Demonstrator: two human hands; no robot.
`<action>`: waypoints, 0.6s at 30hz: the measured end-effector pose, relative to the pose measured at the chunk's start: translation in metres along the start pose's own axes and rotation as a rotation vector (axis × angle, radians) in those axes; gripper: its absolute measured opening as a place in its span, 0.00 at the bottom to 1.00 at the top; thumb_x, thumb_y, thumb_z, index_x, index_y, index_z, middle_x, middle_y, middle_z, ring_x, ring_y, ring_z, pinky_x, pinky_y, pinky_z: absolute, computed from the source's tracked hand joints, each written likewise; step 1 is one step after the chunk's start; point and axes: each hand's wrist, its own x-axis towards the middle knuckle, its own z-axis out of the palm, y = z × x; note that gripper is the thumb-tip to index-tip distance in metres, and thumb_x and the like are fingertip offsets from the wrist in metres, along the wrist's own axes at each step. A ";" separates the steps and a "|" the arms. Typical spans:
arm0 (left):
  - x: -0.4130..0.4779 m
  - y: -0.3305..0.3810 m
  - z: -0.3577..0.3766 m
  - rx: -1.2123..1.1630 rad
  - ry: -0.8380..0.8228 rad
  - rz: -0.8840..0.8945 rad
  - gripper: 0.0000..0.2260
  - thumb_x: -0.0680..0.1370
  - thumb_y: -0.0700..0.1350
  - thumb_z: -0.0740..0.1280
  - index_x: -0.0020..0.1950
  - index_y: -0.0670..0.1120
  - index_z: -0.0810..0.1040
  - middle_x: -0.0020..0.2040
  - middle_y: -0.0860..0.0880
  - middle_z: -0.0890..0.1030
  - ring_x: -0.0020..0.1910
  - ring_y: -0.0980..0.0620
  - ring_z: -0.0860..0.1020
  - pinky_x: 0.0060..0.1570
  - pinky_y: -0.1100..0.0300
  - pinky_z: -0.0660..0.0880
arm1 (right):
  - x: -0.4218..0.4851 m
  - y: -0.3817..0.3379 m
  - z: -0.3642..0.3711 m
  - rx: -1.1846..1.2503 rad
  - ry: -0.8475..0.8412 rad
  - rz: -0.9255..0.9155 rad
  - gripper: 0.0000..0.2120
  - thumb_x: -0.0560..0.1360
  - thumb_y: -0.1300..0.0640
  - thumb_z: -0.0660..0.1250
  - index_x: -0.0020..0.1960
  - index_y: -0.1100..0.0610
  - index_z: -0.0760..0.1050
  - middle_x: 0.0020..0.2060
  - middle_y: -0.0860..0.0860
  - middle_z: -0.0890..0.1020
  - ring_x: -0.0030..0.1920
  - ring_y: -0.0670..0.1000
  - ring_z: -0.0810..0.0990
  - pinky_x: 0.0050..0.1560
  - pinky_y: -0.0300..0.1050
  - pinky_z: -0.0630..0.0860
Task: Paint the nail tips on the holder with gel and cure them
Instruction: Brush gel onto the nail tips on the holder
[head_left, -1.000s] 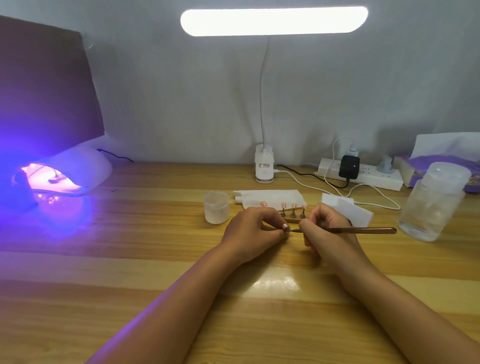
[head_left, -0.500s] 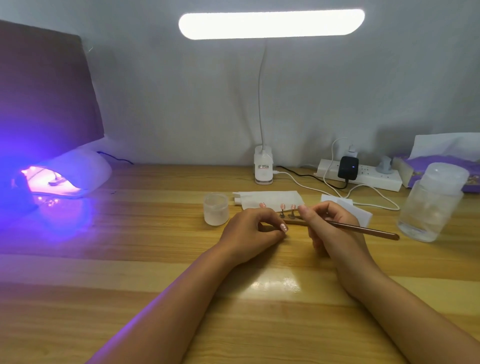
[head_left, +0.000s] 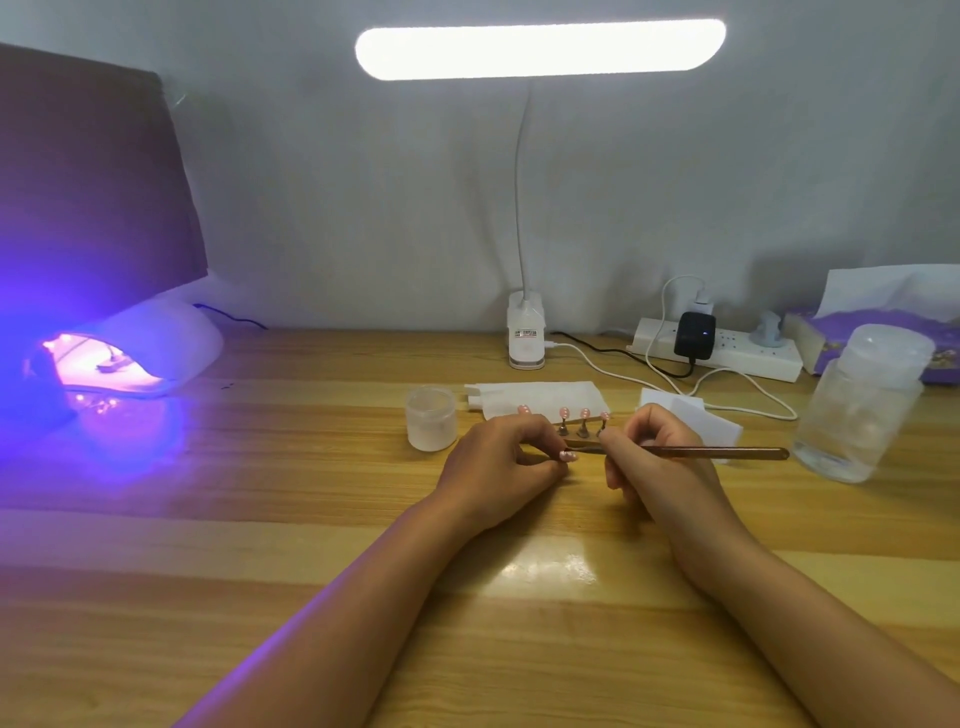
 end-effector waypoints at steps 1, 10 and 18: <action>0.000 0.000 0.000 -0.001 0.000 0.001 0.09 0.74 0.48 0.74 0.41 0.63 0.78 0.48 0.61 0.83 0.32 0.68 0.73 0.39 0.60 0.69 | 0.000 0.000 0.000 -0.003 -0.007 -0.001 0.06 0.77 0.56 0.67 0.44 0.57 0.72 0.26 0.48 0.78 0.26 0.41 0.72 0.31 0.42 0.68; 0.001 -0.001 0.000 -0.001 -0.004 0.002 0.12 0.74 0.47 0.74 0.40 0.64 0.77 0.49 0.60 0.84 0.34 0.64 0.75 0.42 0.58 0.76 | 0.001 0.003 0.000 -0.032 -0.050 -0.013 0.05 0.77 0.57 0.67 0.46 0.57 0.72 0.25 0.48 0.78 0.25 0.38 0.73 0.31 0.39 0.67; 0.001 0.000 0.000 -0.015 -0.005 -0.010 0.11 0.74 0.46 0.74 0.40 0.62 0.78 0.48 0.59 0.84 0.34 0.63 0.74 0.46 0.54 0.77 | 0.003 0.005 0.002 -0.067 -0.009 -0.033 0.04 0.75 0.61 0.67 0.45 0.57 0.72 0.23 0.45 0.76 0.25 0.39 0.72 0.27 0.35 0.69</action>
